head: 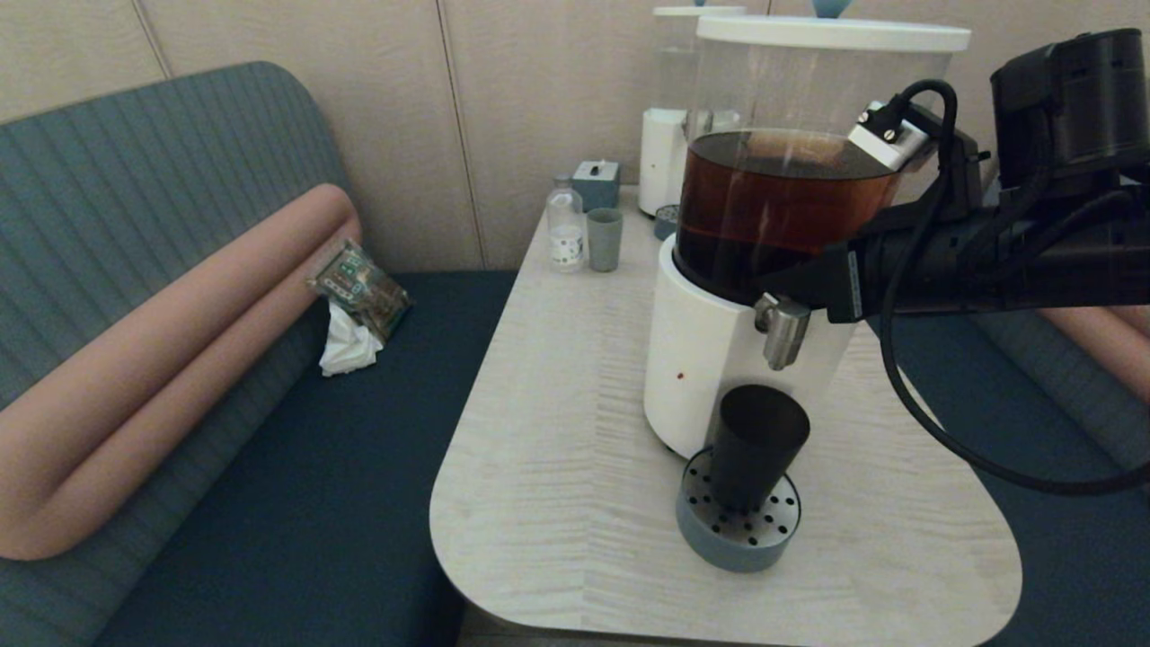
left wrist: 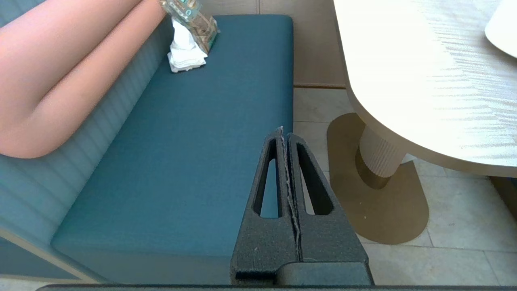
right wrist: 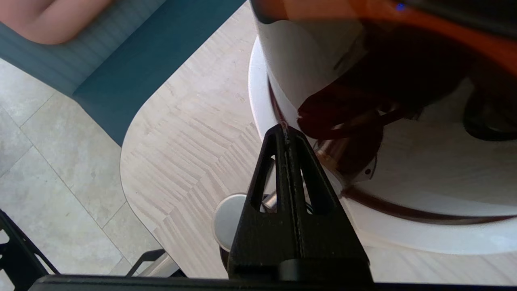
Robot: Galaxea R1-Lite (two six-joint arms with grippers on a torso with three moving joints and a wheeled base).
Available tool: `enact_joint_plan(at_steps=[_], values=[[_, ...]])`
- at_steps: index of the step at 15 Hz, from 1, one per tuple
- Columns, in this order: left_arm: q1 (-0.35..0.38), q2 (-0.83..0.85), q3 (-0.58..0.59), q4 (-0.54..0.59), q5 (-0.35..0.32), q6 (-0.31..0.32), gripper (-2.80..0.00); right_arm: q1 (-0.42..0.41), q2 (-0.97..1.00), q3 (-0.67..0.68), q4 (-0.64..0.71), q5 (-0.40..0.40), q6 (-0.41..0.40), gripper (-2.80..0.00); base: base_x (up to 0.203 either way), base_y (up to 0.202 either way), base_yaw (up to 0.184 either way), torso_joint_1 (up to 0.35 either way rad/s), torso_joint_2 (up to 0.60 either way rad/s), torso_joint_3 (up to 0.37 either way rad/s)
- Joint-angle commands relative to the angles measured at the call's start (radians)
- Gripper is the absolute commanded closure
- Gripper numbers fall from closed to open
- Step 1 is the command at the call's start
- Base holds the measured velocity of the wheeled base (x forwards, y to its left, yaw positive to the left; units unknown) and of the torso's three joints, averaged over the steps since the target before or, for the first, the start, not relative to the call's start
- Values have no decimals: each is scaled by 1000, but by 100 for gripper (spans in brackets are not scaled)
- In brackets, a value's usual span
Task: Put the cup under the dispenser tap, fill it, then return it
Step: Turn on the faucet
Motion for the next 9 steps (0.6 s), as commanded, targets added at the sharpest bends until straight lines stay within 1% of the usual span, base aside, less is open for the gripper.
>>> enact_joint_plan(at_steps=[1, 4, 9], values=[[0, 2, 2, 0, 0, 0, 0, 10, 3, -1, 4, 5, 1, 0, 0, 0, 0, 0, 0, 0], [0, 2, 2, 0, 0, 0, 0, 16, -2, 1, 4, 9, -18, 0, 0, 0, 0, 0, 0, 0], [0, 2, 2, 0, 0, 0, 0, 11, -17, 1, 2, 3, -19, 0, 0, 0, 0, 0, 0, 0]])
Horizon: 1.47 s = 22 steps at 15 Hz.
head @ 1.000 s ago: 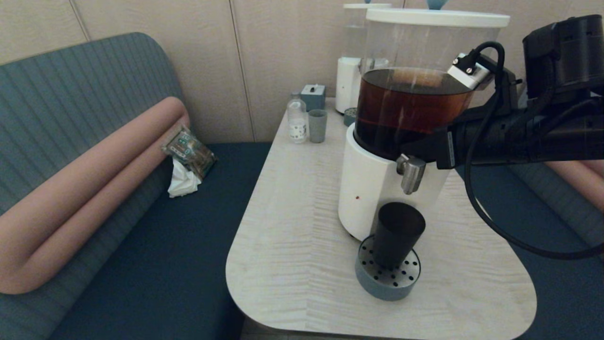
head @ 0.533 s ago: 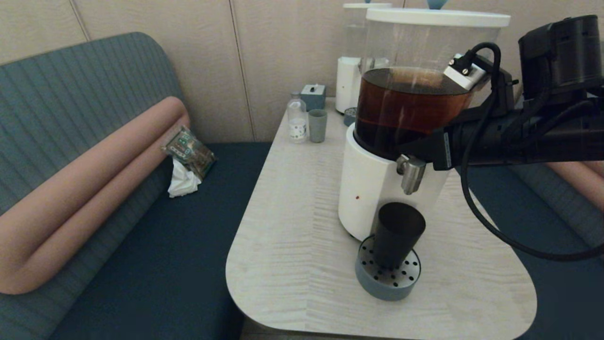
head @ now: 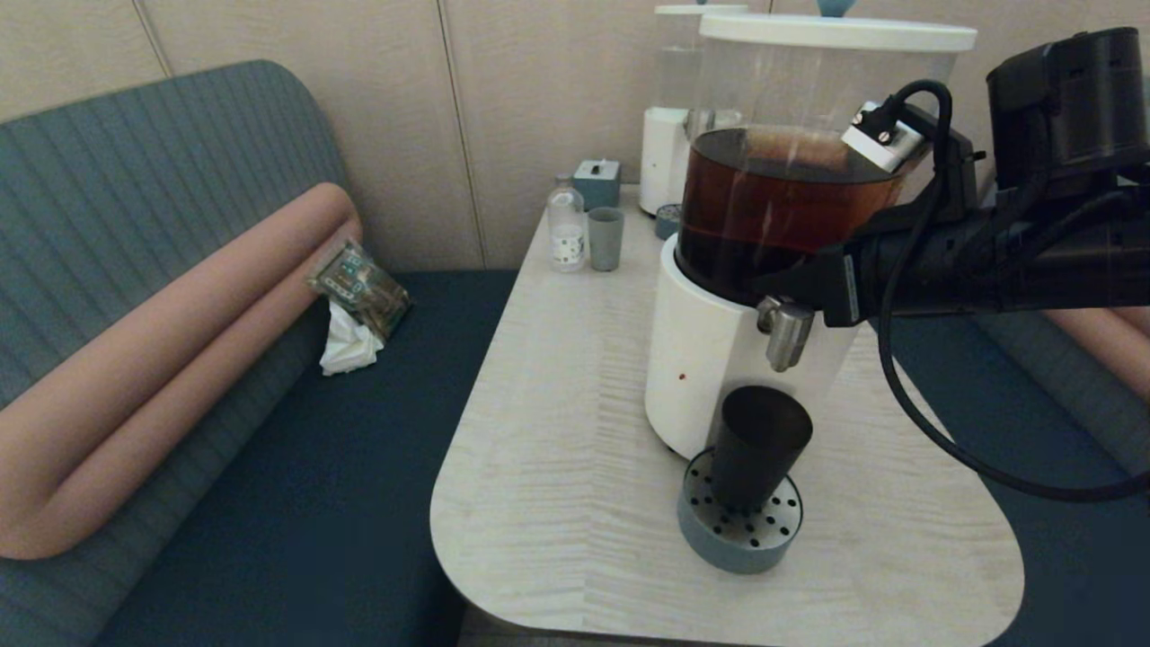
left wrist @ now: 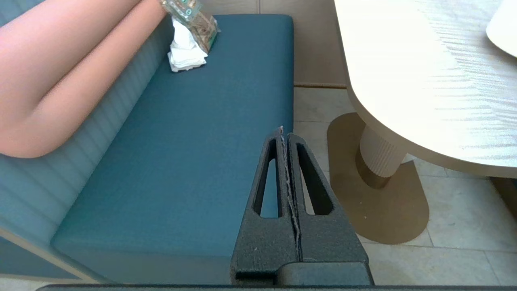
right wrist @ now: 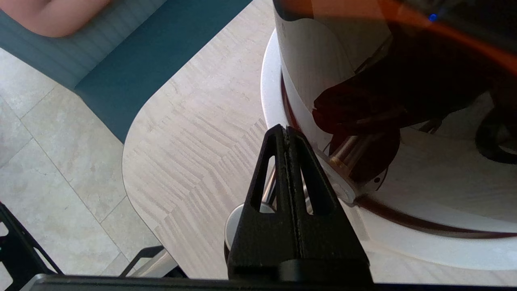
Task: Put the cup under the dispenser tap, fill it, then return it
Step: Turn on the faucet
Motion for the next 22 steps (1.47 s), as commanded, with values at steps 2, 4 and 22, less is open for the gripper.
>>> enact_joint_plan(at_steps=[2, 4, 22], values=[[0, 2, 2, 0, 1, -1, 0, -10, -16, -1, -1, 1, 0, 0, 0, 0, 0, 0, 0, 0], [0, 2, 2, 0, 1, -1, 0, -14, -14, -5, -4, -3, 4, 0, 0, 0, 0, 0, 0, 0], [0, 2, 2, 0, 1, -1, 0, -56, -3, -7, 15, -89, 10, 0, 0, 0, 0, 0, 0, 0]])
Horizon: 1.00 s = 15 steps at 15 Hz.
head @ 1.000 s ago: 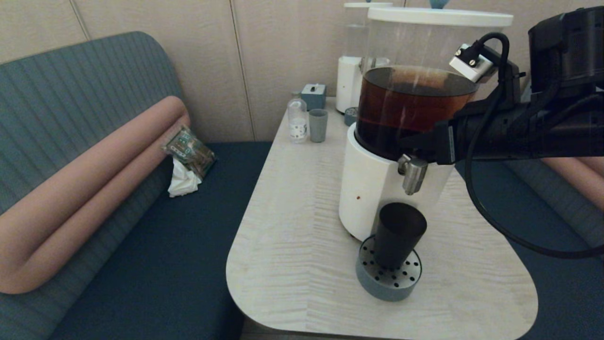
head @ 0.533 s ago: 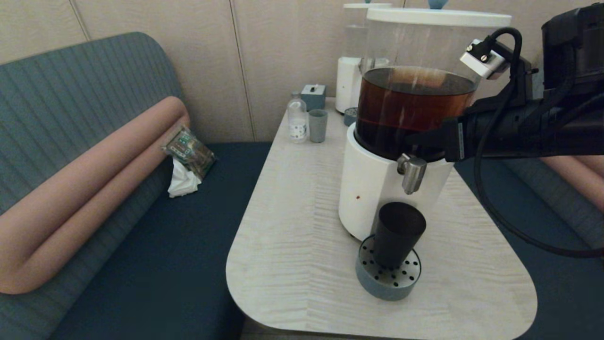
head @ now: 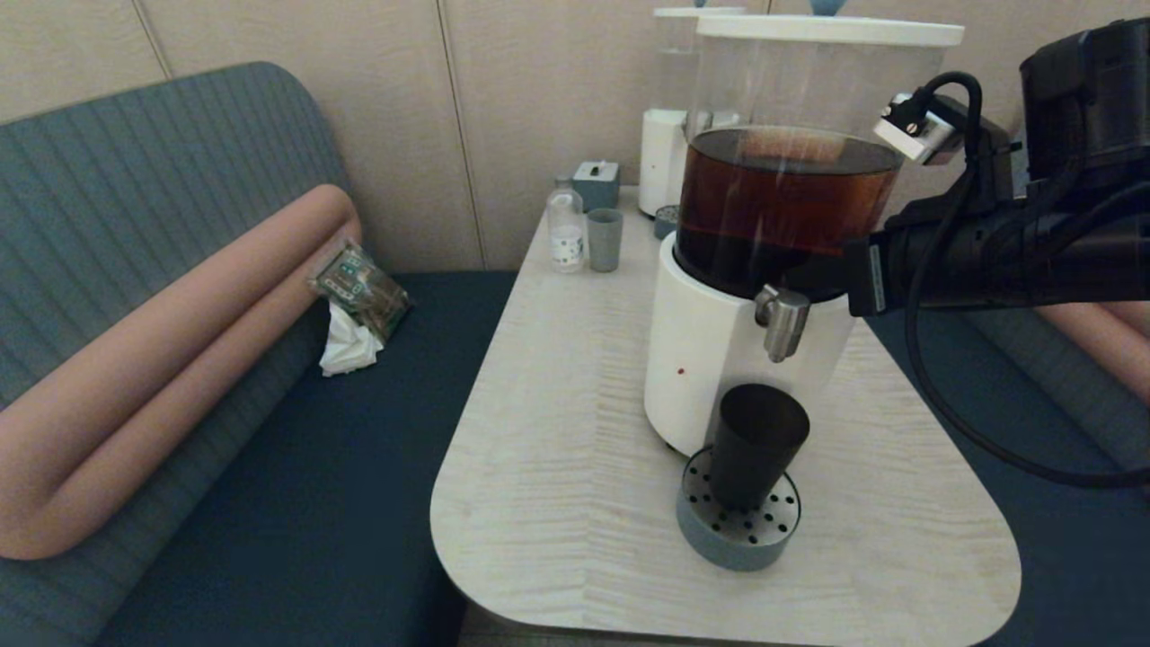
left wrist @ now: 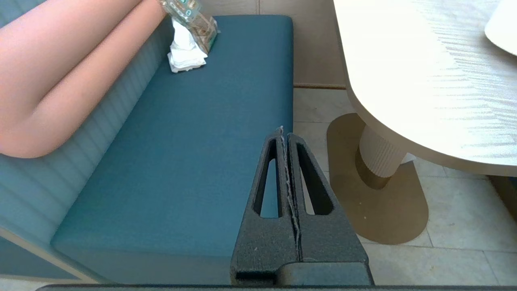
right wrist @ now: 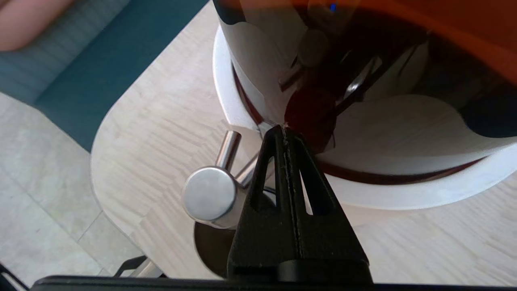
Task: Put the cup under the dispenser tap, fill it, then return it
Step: Turn on the faucet
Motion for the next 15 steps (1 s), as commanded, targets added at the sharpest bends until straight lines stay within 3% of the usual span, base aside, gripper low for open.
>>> enact_joint_plan(at_steps=[1, 9, 15], values=[[0, 2, 2, 0, 1, 0, 0, 2, 22, -6, 1, 1, 0, 0, 0, 0, 0, 0, 0, 0], [0, 2, 2, 0, 1, 0, 0, 25, 14, 0, -2, 2, 2, 0, 0, 0, 0, 0, 0, 0], [0, 2, 2, 0, 1, 0, 0, 92, -2, 23, 1, -32, -3, 0, 0, 0, 0, 0, 0, 0]])
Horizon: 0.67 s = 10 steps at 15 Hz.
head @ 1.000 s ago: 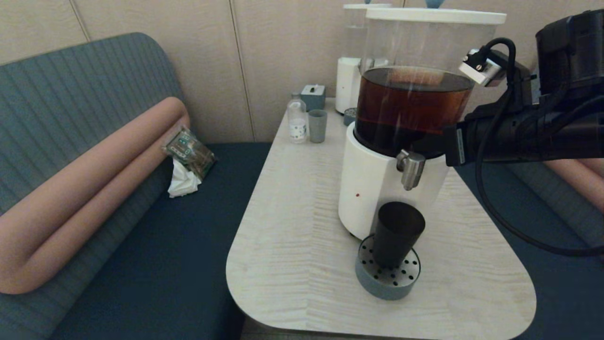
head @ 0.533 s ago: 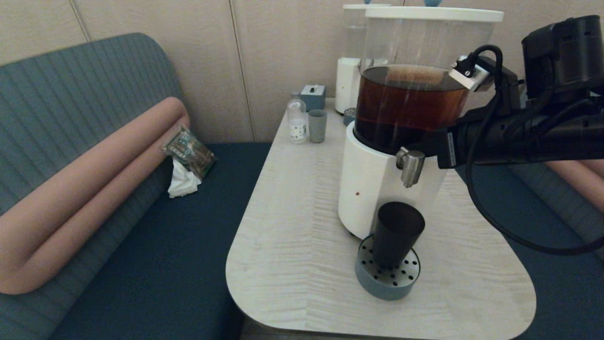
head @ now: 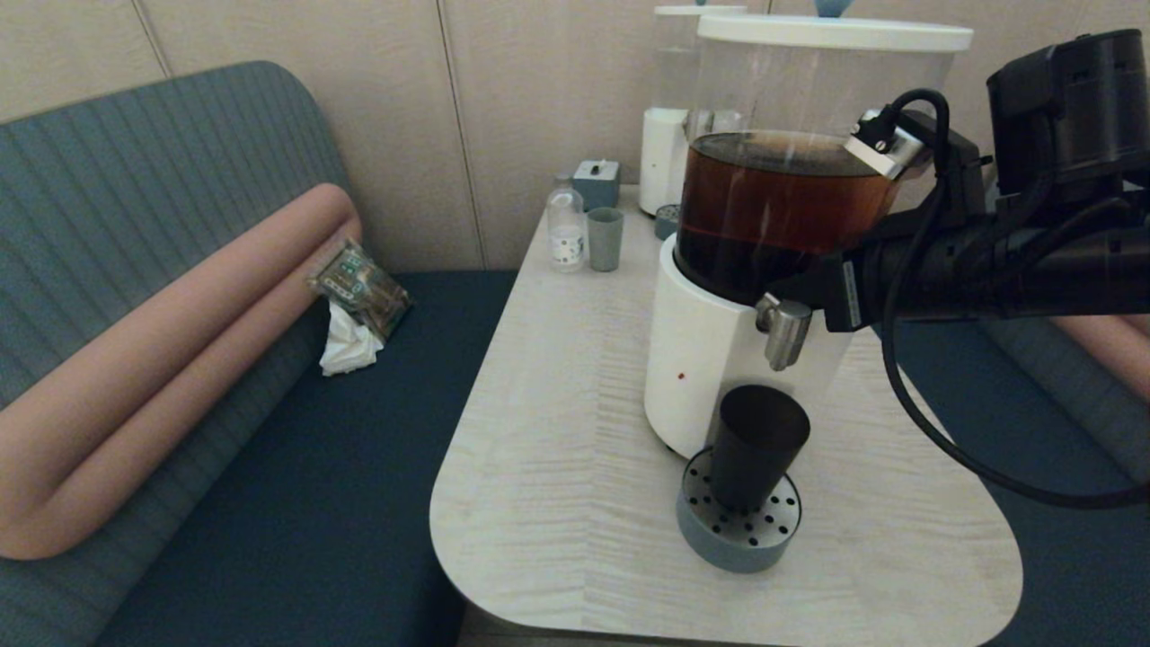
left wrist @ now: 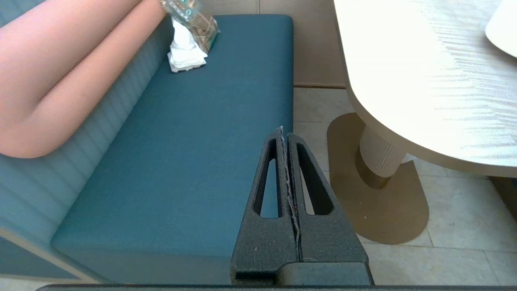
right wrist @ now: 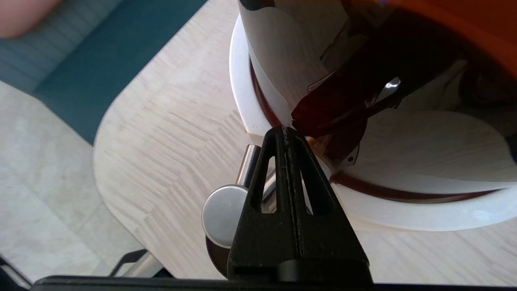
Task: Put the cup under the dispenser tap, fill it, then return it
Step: Turn on the faucet
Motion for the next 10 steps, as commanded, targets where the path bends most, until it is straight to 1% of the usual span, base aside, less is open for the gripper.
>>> enact_joint_plan(at_steps=[1, 5, 10], values=[[0, 2, 2, 0, 0, 0, 0, 20, -11, 12, 6, 0, -2, 0, 0, 0, 0, 0, 0, 0], [0, 2, 2, 0, 0, 0, 0, 37, -24, 42, 3, -1, -7, 0, 0, 0, 0, 0, 0, 0], [0, 2, 2, 0, 0, 0, 0, 54, -24, 42, 0, 0, -10, 0, 0, 0, 0, 0, 0, 0]])
